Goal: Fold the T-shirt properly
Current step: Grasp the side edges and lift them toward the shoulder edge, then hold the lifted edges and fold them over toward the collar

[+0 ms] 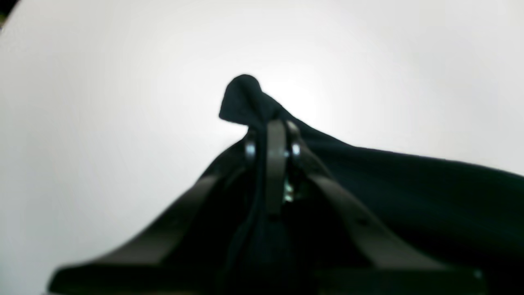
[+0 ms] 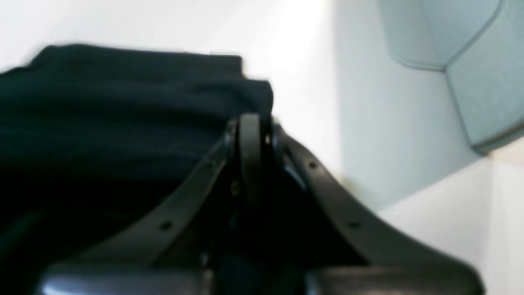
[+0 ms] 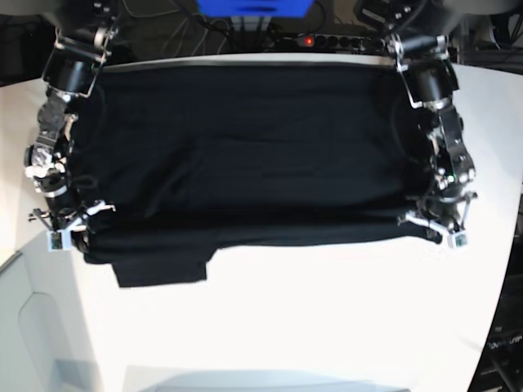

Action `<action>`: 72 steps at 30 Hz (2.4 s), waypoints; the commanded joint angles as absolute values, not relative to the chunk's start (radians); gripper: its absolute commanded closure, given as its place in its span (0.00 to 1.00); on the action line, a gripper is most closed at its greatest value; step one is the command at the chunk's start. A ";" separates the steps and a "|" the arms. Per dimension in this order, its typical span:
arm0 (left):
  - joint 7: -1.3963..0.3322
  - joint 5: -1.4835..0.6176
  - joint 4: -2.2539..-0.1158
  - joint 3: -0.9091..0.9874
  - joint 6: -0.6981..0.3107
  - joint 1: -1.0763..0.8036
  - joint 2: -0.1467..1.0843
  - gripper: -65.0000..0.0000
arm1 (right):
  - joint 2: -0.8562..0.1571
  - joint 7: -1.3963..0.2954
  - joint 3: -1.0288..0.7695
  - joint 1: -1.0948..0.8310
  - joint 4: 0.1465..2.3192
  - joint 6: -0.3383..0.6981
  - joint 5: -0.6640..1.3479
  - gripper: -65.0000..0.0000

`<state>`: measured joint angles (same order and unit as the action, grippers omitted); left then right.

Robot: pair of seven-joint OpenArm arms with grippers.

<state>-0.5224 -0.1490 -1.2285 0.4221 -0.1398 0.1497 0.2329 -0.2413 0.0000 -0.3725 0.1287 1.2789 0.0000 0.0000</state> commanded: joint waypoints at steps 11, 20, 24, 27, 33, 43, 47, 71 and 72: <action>-0.483 -0.243 -1.366 0.427 -0.133 -0.007 0.251 1.00 | -0.266 -0.125 -0.381 -0.110 1.448 0.519 0.102 1.00; -0.498 -0.418 -1.371 0.446 -0.128 -0.101 0.257 0.93 | -0.262 -0.125 -0.374 -0.168 1.442 0.519 0.108 1.00; -0.556 -0.424 -1.388 0.449 -0.130 -0.099 0.259 0.67 | -0.265 -0.127 -0.375 -0.166 1.451 0.519 0.108 0.83; -0.559 -0.420 -1.449 0.503 -0.131 -0.104 0.251 0.54 | -0.266 -0.125 -0.378 -0.165 1.457 0.519 0.111 0.67; -0.559 -0.420 -1.506 0.545 -0.130 -0.097 0.254 0.51 | -0.262 -0.125 -0.380 -0.165 1.532 0.519 0.113 0.50; -0.559 -0.417 -1.468 0.538 -0.128 -0.056 0.251 0.51 | -0.260 -0.177 -0.378 -0.128 1.547 0.519 0.113 0.51; -0.559 -0.418 -1.415 0.536 -0.130 -0.035 0.251 0.51 | -0.260 -0.209 -0.378 -0.110 1.547 0.519 0.113 0.51; -0.561 -0.418 -1.478 0.536 -0.131 -0.038 0.251 1.00 | -0.262 -0.206 -0.397 -0.042 1.555 0.518 0.113 0.50; -0.561 -0.418 -1.497 0.536 -0.130 -0.045 0.251 1.00 | -0.260 -0.208 -0.403 -0.024 1.555 0.518 0.113 0.50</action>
